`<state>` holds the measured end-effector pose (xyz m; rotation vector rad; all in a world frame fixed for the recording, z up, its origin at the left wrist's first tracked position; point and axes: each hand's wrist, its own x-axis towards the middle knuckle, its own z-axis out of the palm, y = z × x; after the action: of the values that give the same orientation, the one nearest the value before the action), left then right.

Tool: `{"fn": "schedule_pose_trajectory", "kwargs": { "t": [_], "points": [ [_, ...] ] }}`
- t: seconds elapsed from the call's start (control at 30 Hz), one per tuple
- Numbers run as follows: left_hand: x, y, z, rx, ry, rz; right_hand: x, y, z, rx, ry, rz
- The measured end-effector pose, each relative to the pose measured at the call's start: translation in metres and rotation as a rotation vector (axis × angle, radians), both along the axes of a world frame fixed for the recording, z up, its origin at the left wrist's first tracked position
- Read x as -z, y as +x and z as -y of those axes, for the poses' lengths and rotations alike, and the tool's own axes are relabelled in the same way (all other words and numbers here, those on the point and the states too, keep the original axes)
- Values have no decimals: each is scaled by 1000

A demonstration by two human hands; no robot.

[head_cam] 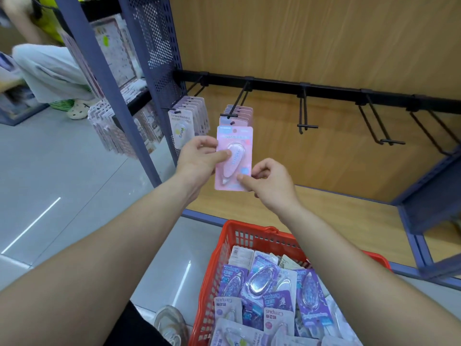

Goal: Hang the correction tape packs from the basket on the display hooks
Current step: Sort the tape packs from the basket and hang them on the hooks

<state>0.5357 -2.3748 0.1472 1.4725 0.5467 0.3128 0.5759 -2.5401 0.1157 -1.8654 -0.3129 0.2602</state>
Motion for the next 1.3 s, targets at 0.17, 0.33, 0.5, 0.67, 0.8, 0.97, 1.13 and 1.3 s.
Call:
{"fn": "schedule_pose_trajectory", "kwargs": {
  "t": [0.17,0.33,0.5,0.67,0.8,0.97,1.13,1.3],
  "points": [
    [18,22,-21,30,90,-32,7,24,4,-24,-151,25],
    [27,36,-33,38,115,-5,15,42,4,-55,-214,23],
    [28,44,-39,47,131,25,22,49,2,-72,-223,18],
    [29,48,-41,55,183,67,30,52,4,-84,-204,-23],
    [30,53,-40,34,215,86,34,54,10,-73,-205,-30],
    [34,64,-37,16,298,81,32,55,15,-85,-267,12],
    [35,78,-29,-34,389,55,33,53,26,-130,-399,79],
    [44,66,-32,18,604,-212,41,40,44,-123,-490,100]
  ]
}}
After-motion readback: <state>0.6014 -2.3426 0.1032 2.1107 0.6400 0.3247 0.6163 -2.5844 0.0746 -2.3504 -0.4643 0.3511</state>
